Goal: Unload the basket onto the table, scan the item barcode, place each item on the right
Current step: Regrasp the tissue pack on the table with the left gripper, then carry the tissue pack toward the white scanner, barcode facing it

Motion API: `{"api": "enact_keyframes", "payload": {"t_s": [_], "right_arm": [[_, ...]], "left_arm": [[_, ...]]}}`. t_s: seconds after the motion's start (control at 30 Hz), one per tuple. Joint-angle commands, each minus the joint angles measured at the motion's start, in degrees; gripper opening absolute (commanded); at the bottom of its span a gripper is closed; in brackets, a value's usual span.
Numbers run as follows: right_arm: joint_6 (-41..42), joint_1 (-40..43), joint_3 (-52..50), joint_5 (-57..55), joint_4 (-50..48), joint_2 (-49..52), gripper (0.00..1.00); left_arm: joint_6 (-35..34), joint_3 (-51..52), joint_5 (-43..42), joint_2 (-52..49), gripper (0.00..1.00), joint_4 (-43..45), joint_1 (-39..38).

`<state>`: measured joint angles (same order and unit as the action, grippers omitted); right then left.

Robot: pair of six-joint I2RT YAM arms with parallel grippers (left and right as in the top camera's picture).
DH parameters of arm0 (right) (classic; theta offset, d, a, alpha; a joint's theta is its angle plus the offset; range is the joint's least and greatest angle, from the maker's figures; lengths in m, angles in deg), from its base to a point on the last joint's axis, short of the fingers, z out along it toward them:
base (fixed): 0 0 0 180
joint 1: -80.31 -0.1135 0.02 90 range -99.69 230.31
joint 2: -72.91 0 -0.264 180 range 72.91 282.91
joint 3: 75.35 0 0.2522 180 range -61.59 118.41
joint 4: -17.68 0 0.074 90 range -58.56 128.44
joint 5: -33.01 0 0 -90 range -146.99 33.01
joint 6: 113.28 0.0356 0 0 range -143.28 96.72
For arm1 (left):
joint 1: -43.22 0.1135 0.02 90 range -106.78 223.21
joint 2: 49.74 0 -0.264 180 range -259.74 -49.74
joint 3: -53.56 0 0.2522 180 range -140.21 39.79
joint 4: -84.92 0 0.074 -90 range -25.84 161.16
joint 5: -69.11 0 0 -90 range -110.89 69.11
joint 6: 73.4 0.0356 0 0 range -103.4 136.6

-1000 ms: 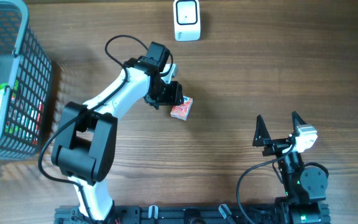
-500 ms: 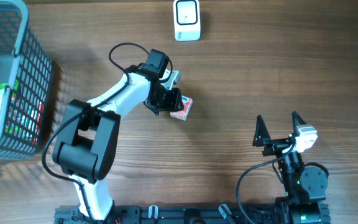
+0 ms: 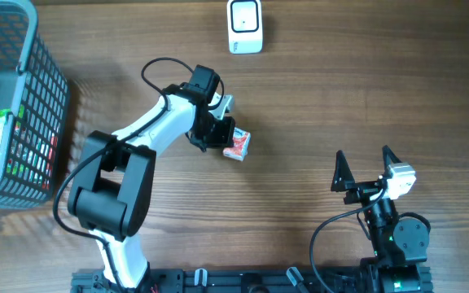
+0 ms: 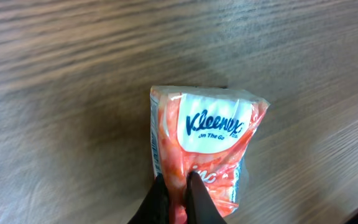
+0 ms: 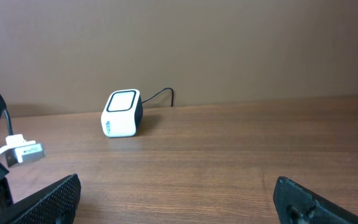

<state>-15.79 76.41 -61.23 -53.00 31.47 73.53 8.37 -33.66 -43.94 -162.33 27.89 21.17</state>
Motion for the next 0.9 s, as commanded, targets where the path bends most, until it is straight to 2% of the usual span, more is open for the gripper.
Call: {"api": "enact_keyframes", "payload": {"t_s": [0.0, 0.07, 0.23, 0.33, 0.63, 0.77, 0.87], "right_arm": [[0.1, 0.3, -0.1, -0.6, -0.2, -0.4, 1.00], [0.1, 0.3, -0.1, -0.6, -0.2, -0.4, 1.00], [0.0, 0.3, -0.1, -0.6, -0.2, -0.4, 1.00], [0.0, 0.3, -0.1, -0.6, -0.2, -0.3, 1.00], [0.0, 0.3, -0.1, -0.6, -0.2, -0.3, 1.00], [0.0, 0.3, -0.1, -0.6, -0.2, -0.3, 1.00], [0.0, 0.3, -0.1, -0.6, -0.2, -0.4, 1.00]], "left_arm": [[-3.6, -3.6, 11.8, 7.6, 0.04, -1.9, -0.4], [-7.3, -3.6, 21.5, 11.0, 0.04, -3.1, -1.4], [-18.3, -3.5, 54.4, 12.5, 0.04, -8.6, -8.1], [-21.4, -3.4, 65.1, 9.9, 0.04, -10.2, -12.0], [-22.0, -3.4, 69.1, -1.8, 0.04, -10.6, -13.9], [-22.1, -3.4, 69.2, -2.3, 0.04, -10.8, -14.0], [-22.1, -3.4, 65.5, -2.3, 0.04, -10.8, -14.0]]}}
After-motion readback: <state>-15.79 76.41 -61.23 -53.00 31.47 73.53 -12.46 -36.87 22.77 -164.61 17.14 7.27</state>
